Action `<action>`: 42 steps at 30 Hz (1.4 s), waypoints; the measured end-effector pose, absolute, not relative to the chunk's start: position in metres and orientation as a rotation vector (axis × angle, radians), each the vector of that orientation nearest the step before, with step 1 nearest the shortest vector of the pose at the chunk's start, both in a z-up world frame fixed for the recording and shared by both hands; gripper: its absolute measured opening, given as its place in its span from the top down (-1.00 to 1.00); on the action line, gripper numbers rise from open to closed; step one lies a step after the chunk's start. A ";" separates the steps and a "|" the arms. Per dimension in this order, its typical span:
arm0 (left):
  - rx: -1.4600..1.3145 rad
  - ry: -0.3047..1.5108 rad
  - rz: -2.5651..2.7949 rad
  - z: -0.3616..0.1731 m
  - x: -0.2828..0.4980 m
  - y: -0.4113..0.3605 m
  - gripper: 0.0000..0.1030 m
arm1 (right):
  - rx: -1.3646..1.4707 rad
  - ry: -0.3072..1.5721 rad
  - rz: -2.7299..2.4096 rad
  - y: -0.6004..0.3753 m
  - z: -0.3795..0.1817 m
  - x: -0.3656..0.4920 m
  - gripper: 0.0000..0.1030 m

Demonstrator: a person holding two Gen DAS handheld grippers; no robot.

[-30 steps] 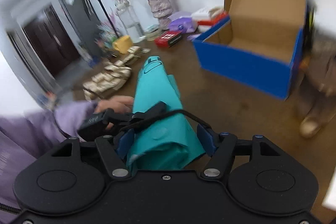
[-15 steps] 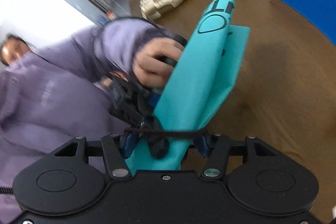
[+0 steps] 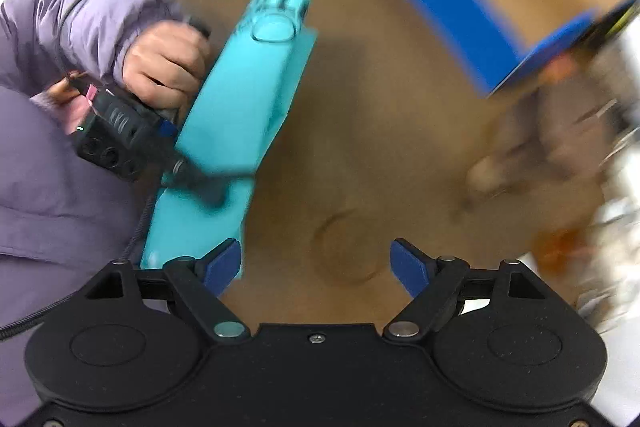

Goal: Fold shopping bag
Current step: 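Open the right gripper to release the band and withdraw it from the bag, then grasp the rolled teal bag's other end with the right gripper while the left gripper holds it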

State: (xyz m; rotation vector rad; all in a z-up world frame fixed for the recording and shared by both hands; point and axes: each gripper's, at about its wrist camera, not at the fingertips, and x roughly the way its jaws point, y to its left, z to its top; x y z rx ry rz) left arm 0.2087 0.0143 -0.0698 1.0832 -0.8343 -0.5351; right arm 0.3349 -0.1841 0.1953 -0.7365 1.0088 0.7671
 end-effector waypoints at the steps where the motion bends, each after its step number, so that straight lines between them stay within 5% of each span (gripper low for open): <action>1: 1.045 -0.752 -0.525 -0.060 0.219 0.015 0.80 | -0.776 0.882 0.729 -0.187 0.200 0.316 -0.65; 7: 0.968 -0.522 -0.558 -0.028 0.247 0.010 0.80 | -1.243 0.216 0.794 -0.188 0.152 0.176 -0.83; 12: 1.012 -0.519 -0.615 -0.021 0.240 -0.007 0.80 | -1.675 -0.016 0.527 -0.172 0.070 0.169 -0.67; 18: 1.031 -0.449 -0.625 -0.017 0.214 -0.012 0.80 | -1.645 0.018 0.393 -0.155 0.052 0.197 -0.59; 19: 1.048 -0.429 -0.617 -0.015 0.211 -0.018 0.81 | -1.650 0.011 0.342 -0.150 0.048 0.202 -0.05; 20: 1.063 -0.420 -0.601 -0.014 0.211 -0.021 0.81 | -1.653 0.007 0.297 -0.146 0.043 0.206 0.12; 24: 1.144 -0.415 -0.607 -0.023 0.212 -0.021 0.80 | -1.663 0.058 0.271 -0.141 0.027 0.216 0.37; 28: 1.247 -0.415 -0.620 -0.035 0.208 -0.016 0.68 | -1.600 0.160 0.270 -0.156 0.034 0.227 0.46; 31: 1.309 -0.412 -0.603 -0.043 0.209 -0.008 0.30 | -1.552 0.235 0.268 -0.168 0.039 0.236 0.47; 36: 1.271 -0.409 -0.589 -0.027 0.203 -0.006 0.13 | -1.484 0.326 0.257 -0.184 0.047 0.249 0.48; 38: 1.245 -0.454 -0.613 -0.015 0.195 -0.014 -0.15 | -1.493 0.305 0.260 -0.183 0.048 0.249 0.48; 42: 1.244 -0.473 -0.645 -0.005 0.189 -0.028 -0.15 | -1.503 0.283 0.288 -0.181 0.050 0.248 0.48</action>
